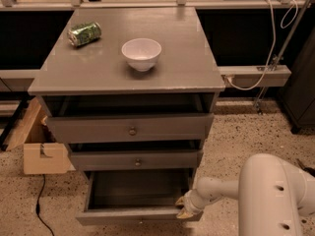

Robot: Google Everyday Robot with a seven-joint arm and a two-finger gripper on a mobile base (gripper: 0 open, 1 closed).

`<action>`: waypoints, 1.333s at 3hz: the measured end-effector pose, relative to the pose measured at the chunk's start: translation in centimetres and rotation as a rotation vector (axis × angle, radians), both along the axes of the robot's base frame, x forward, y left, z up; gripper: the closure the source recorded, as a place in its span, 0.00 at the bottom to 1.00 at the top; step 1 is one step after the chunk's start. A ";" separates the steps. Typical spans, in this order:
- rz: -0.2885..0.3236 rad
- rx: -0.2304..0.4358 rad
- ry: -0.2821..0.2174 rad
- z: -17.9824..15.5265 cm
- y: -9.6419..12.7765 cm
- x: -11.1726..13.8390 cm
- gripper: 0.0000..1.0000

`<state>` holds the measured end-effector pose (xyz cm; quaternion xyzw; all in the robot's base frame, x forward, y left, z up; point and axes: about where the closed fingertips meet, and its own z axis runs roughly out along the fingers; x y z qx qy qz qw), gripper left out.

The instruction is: Open bottom drawer

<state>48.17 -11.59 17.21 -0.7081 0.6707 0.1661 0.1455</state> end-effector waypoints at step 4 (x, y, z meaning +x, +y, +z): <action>-0.032 0.051 0.039 -0.7 -0.5 -1.9 1.00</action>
Offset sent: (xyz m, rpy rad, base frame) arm -0.0677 -0.0313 -0.0649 0.3088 0.1299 -0.1016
